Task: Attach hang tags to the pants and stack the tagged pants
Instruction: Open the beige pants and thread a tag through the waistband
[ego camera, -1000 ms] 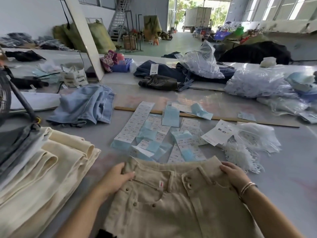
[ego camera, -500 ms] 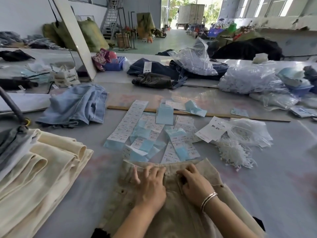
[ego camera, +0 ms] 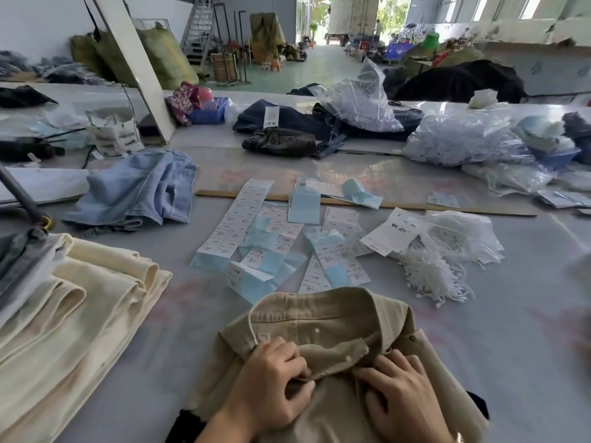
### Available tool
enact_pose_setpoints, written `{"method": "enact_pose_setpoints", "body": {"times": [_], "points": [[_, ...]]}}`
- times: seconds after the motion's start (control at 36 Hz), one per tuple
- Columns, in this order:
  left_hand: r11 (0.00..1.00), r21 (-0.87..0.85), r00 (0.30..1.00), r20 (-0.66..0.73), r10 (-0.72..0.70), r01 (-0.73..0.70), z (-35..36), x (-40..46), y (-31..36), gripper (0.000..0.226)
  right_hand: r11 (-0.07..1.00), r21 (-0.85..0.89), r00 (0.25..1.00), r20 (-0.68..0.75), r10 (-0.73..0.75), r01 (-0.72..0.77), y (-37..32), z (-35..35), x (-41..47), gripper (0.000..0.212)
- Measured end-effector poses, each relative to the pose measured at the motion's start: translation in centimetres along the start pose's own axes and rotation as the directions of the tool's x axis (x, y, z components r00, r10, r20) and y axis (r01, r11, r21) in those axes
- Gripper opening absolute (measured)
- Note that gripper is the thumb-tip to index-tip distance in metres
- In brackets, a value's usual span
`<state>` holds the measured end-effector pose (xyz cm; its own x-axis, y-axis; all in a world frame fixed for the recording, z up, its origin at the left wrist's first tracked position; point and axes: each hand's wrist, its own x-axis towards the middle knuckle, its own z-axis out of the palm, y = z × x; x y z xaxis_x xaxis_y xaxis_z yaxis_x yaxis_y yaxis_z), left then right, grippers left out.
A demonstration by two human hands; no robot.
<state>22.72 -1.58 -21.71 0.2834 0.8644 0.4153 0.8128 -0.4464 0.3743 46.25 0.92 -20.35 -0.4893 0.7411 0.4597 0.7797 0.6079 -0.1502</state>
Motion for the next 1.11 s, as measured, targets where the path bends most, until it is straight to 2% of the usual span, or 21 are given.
{"method": "enact_pose_setpoints", "body": {"times": [0.11, 0.19, 0.28, 0.36, 0.39, 0.44, 0.5, 0.53, 0.56, 0.58, 0.61, 0.67, 0.75, 0.81, 0.83, 0.89, 0.94, 1.0, 1.06, 1.11], "points": [[0.993, 0.066, 0.995, -0.041, 0.096, -0.093, 0.1, 0.1, 0.1, 0.015, 0.986, 0.158, 0.996, -0.048, 0.070, -0.062, -0.9, -1.1, 1.6, 0.015], [0.984, 0.112, 0.988, -0.055, 0.144, -0.137, 0.1, 0.1, 0.2, 0.016, 0.960, 0.245, 0.981, -0.100, 0.164, -0.136, -1.8, -2.1, 4.1, 0.015], [0.982, 0.122, 0.985, -0.071, 0.155, -0.146, 0.0, 0.0, 0.3, 0.019, 0.959, 0.231, 0.975, -0.107, 0.193, -0.164, -2.8, -2.0, 7.1, 0.010], [0.980, 0.126, 0.984, -0.069, 0.161, -0.152, 0.0, -0.1, 0.2, 0.021, 0.970, 0.053, 0.971, 0.052, 0.233, -0.236, -2.9, -1.5, 10.1, 0.036], [0.980, 0.126, 0.984, -0.068, 0.164, -0.154, 0.0, -0.2, 0.2, 0.021, 0.947, -0.029, 0.934, 0.158, 0.319, -0.319, -2.3, -1.5, 10.9, 0.050], [0.979, 0.125, 0.983, -0.074, 0.169, -0.159, 0.1, -0.2, 0.2, 0.020, 0.840, -0.198, 0.763, 0.352, 0.542, -0.505, -0.2, -1.7, 11.8, 0.068], [0.980, 0.124, 0.983, -0.074, 0.167, -0.157, 0.2, -0.2, 0.2, 0.020, 0.773, -0.266, 0.619, 0.474, 0.626, -0.576, 1.6, -2.0, 11.5, 0.051], [0.980, 0.125, 0.984, -0.071, 0.164, -0.154, 0.2, -0.2, 0.3, 0.020, 0.773, -0.224, 0.606, 0.508, 0.612, -0.593, 2.3, -2.2, 11.1, 0.035], [0.980, 0.129, 0.985, -0.067, 0.158, -0.148, 0.2, -0.1, 0.3, 0.020, 0.764, -0.127, 0.623, 0.501, 0.600, -0.633, 3.0, -2.3, 10.6, 0.020], [0.981, 0.136, 0.987, -0.062, 0.150, -0.141, 0.2, -0.1, 0.3, 0.020, 0.716, 0.017, 0.632, 0.485, 0.605, -0.698, 3.7, -2.5, 10.1, 0.017], [0.981, 0.144, 0.988, -0.061, 0.143, -0.133, 0.2, -0.1, 0.3, 0.021, 0.608, 0.207, 0.622, 0.476, 0.622, -0.767, 4.0, -2.7, 9.4, 0.023], [0.983, 0.150, 0.991, -0.067, 0.118, -0.107, 0.1, 0.0, 0.5, 0.025, 0.317, 0.533, 0.586, 0.469, 0.661, -0.784, 4.2, -3.3, 8.5, 0.028], [0.998, 0.066, 0.992, -0.126, 0.018, -0.010, -0.4, 1.2, 1.6, 0.032, -0.004, 0.730, 0.545, 0.514, 0.663, -0.684, 2.9, -3.5, 7.3, 0.024], [0.993, -0.068, 0.973, -0.205, -0.107, 0.095, -0.9, 2.9, 2.8, 0.027, -0.238, 0.790, 0.530, 0.568, 0.629, -0.565, 1.9, -3.2, 6.9, 0.023], [0.981, -0.141, 0.956, -0.241, -0.167, 0.136, -1.1, 3.7, 3.4, 0.022, -0.312, 0.800, 0.531, 0.581, 0.617, -0.512, 1.5, -3.0, 6.9, 0.023], [0.957, -0.252, 0.942, -0.265, -0.209, 0.141, -1.1, 5.1, 4.4, 0.017, -0.380, 0.805, 0.556, 0.591, 0.584, -0.456, 0.8, -2.5, 6.9, 0.024], [0.946, -0.299, 0.964, -0.193, -0.185, 0.122, -0.5, 5.5, 5.2, 0.029, -0.414, 0.806, 0.594, 0.591, 0.545, -0.423, 0.3, -2.0, 7.2, 0.026], [0.970, -0.228, 0.984, -0.132, -0.121, 0.089, 0.6, 4.8, 5.6, 0.031, -0.413, 0.821, 0.639, 0.568, 0.519, -0.394, 0.0, -1.7, 7.7, 0.030], [0.993, -0.116, 0.992, -0.127, -0.024, 0.009, 1.8, 3.6, 5.6, 0.023, -0.410, 0.834, 0.668, 0.544, 0.508, -0.368, 0.0, -1.5, 8.2, 0.032], [0.995, 0.004, 0.986, -0.132, 0.098, -0.098, 2.8, 2.5, 5.4, 0.016, -0.438, 0.818, 0.626, 0.570, 0.531, -0.374, 0.1, -1.4, 8.9, 0.032]]}}
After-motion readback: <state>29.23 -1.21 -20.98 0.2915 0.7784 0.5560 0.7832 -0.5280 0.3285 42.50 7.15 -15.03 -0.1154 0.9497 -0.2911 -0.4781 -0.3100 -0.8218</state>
